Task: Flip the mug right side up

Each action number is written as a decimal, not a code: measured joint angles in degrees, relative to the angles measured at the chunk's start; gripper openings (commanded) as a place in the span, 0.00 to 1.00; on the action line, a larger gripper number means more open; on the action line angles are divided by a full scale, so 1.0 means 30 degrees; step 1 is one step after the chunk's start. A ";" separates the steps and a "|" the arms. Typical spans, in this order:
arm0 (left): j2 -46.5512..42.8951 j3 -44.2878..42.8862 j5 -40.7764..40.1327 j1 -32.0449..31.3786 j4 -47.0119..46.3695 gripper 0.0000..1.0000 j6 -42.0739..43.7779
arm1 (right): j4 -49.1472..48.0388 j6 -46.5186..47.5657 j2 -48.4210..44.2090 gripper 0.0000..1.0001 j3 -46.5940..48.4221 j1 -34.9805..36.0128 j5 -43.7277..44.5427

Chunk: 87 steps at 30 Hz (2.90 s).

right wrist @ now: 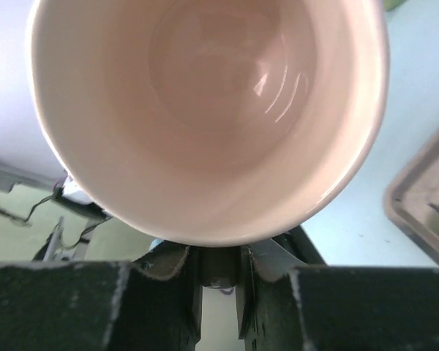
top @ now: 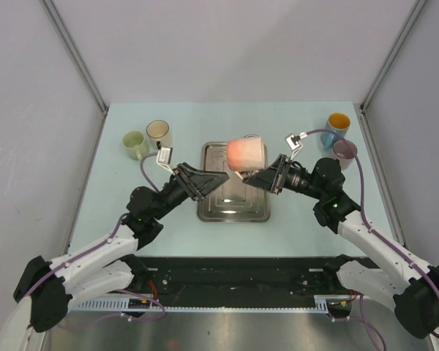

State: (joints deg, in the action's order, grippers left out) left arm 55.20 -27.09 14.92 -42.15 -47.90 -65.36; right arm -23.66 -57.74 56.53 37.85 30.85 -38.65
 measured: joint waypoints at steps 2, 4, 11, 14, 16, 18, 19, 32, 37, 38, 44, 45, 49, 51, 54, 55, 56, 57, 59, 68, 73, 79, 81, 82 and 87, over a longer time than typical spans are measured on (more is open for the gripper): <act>-0.1617 0.0015 -0.0481 0.0211 0.1399 0.73 0.0685 | 0.2667 0.1304 -0.0546 0.00 0.0823 -0.0539 0.0634; -0.3402 0.0073 -0.1246 0.0313 0.3031 0.73 0.1384 | 0.5967 0.2812 -0.0765 0.00 0.2237 -0.0962 0.1923; -0.7817 0.0321 -0.5297 0.0364 1.0171 0.70 0.2841 | 1.5868 0.7883 -0.0058 0.00 0.7417 -0.1661 1.1016; -0.8043 0.0321 -0.6237 0.0364 1.2896 0.70 0.3009 | 1.8870 0.9071 0.0605 0.00 0.7504 -0.2506 1.4659; -0.8051 0.0321 -0.6688 0.0364 1.4375 0.70 0.3104 | 2.0684 0.9398 0.1188 0.00 0.7439 -0.3228 1.6247; -0.8051 0.0321 -0.7038 0.0364 1.5467 0.70 0.3155 | 2.2170 0.9486 0.1494 0.00 0.7133 -0.4685 1.6735; -0.8043 0.0321 -0.7235 0.0364 1.5992 0.70 0.3147 | 2.2586 0.9464 0.1501 0.00 0.6849 -0.5610 1.6808; -0.7191 -0.0299 -0.9340 0.0364 2.0393 0.67 0.2091 | 2.3707 0.8765 0.2288 0.00 0.4277 -1.2196 1.7238; -0.7329 -0.0291 -0.9435 0.0364 2.0691 0.67 0.1800 | 2.2673 0.8765 0.4539 0.00 0.3883 -1.3770 1.7252; -0.7329 -0.0284 -0.9442 0.0364 2.0699 0.66 0.1792 | 2.2447 0.8757 0.4976 0.00 0.3883 -1.3923 1.7231; -0.7249 -0.0138 -0.9449 0.0364 2.0735 0.66 0.1756 | 2.0786 0.8735 0.6608 0.00 0.3883 -1.4294 1.6917; -0.7176 -0.0095 -0.9449 0.0364 2.0735 0.66 0.1749 | 2.0567 0.8721 0.6870 0.00 0.3883 -1.4294 1.6859; -0.6863 0.0007 -0.9442 0.0364 2.0750 0.66 0.1741 | 1.9883 0.8604 0.7854 0.00 0.3883 -1.4353 1.6589; -0.6761 0.0015 -0.9442 0.0364 2.0750 0.66 0.1741 | 1.9664 0.8597 0.8371 0.00 0.3891 -1.4367 1.6560; -0.6739 0.0036 -0.9442 0.0364 2.0750 0.66 0.1741 | 1.9409 0.8553 0.8845 0.00 0.4233 -1.4382 1.6677; -0.6739 0.0058 -0.9442 0.0364 2.0742 0.66 0.1734 | 1.9336 0.8531 0.9056 0.00 0.4386 -1.4389 1.6728; -0.6747 0.0087 -0.9442 0.0364 2.0742 0.66 0.1734 | 1.9285 0.8517 0.9253 0.00 0.4568 -1.4404 1.6750; -0.6754 0.0131 -0.9442 0.0364 2.0735 0.66 0.1734 | 1.9212 0.8480 0.9406 0.00 0.4692 -1.4404 1.6750; -0.6754 0.0328 -0.9435 0.0364 2.0728 0.66 0.1712 | 1.9016 0.8451 0.9719 0.00 0.4940 -1.4404 1.6735; -0.6003 0.0670 -0.9413 0.0364 2.0706 0.66 0.1603 | 1.8819 0.8386 1.0681 0.02 0.5807 -1.3981 1.6823; -0.5603 0.0670 -0.9260 0.0364 2.0473 0.66 0.1603 | 1.8855 0.8357 1.0688 0.14 0.5821 -1.3427 1.6808; -0.5544 0.0670 -0.9202 0.0364 2.0123 0.67 0.1610 | 1.8928 0.8306 1.0688 0.26 0.5836 -1.3231 1.6793; -0.5544 0.0670 -0.9202 0.0364 2.0108 0.68 0.1610 | 1.8965 0.8298 1.0688 0.29 0.5858 -1.3231 1.6735; -0.5544 0.0670 -0.9194 0.0364 2.0101 0.68 0.1610 | 1.8986 0.8269 1.0688 0.32 0.5858 -1.3231 1.6699; -0.5544 0.0670 -0.8939 0.0364 2.0072 0.70 0.1610 | 1.9373 0.8262 1.0673 0.40 0.5865 -1.3114 1.6422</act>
State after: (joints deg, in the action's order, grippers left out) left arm 38.57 -25.08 -11.90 -41.06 12.32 -60.53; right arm 34.46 -32.95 88.55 55.44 -8.49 10.61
